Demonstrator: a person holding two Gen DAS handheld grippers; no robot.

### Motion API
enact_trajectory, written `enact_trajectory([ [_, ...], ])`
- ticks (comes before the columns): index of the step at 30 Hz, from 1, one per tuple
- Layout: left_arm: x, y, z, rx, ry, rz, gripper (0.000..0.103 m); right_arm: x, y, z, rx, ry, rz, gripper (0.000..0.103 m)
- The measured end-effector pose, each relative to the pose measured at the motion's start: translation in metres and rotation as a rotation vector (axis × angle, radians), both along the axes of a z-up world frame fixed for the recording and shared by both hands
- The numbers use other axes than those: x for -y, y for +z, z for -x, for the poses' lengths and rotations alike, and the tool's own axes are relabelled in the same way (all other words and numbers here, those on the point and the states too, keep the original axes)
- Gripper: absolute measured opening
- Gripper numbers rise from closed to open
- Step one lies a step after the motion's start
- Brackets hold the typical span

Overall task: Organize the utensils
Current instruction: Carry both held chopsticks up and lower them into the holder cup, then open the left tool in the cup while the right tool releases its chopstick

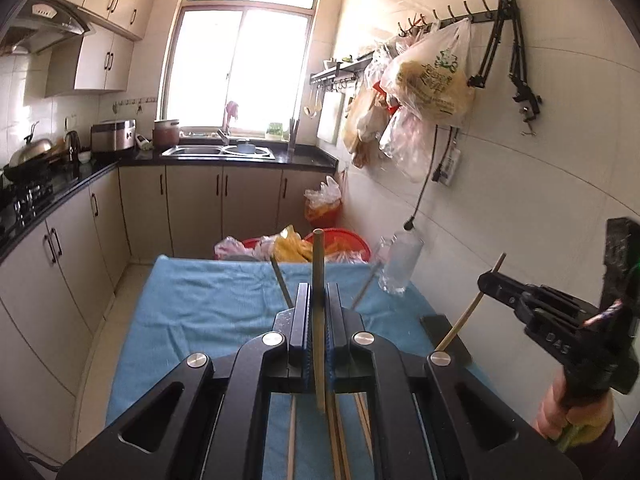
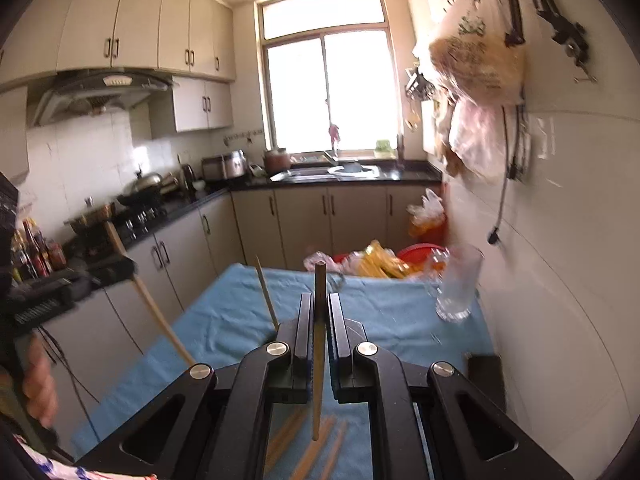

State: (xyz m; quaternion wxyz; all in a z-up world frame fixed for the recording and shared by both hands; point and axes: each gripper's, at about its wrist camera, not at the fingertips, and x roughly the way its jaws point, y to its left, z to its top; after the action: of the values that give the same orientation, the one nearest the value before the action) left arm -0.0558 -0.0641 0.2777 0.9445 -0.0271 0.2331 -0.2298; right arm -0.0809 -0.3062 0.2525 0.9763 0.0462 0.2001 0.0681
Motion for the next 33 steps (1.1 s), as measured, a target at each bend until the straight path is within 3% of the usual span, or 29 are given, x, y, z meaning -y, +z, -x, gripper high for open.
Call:
enact_trajectory([
  [8,0.032,0.005,-0.061,-0.013,0.024,-0.031,0.006,-0.009,0.015,-0.057,0.024,-0.002,-0.052,0.006],
  [12,0.045,-0.013,-0.090,-0.051,0.035,-0.045,0.006,-0.013,-0.005,-0.086,-0.023,-0.005,-0.064,0.006],
  [19,0.049,-0.068,-0.130,-0.209,0.046,-0.055,0.006,-0.014,-0.054,-0.125,-0.148,0.001,-0.065,0.006],
  [26,0.036,-0.071,-0.129,-0.200,0.075,-0.049,0.007,-0.003,-0.068,-0.136,-0.177,-0.017,-0.074,0.007],
  [28,0.030,-0.068,-0.125,-0.187,0.088,-0.046,0.015,-0.002,-0.068,-0.137,-0.184,-0.019,-0.083,0.011],
  [30,0.023,-0.064,-0.119,-0.172,0.105,-0.045,0.031,-0.002,-0.066,-0.135,-0.180,-0.024,-0.085,0.021],
  [31,0.019,-0.062,-0.114,-0.160,0.120,-0.043,0.033,-0.002,-0.064,-0.133,-0.175,-0.028,-0.083,0.030],
  [33,0.012,-0.057,-0.104,-0.141,0.136,-0.039,0.035,-0.001,-0.059,-0.125,-0.159,-0.035,-0.077,0.036],
])
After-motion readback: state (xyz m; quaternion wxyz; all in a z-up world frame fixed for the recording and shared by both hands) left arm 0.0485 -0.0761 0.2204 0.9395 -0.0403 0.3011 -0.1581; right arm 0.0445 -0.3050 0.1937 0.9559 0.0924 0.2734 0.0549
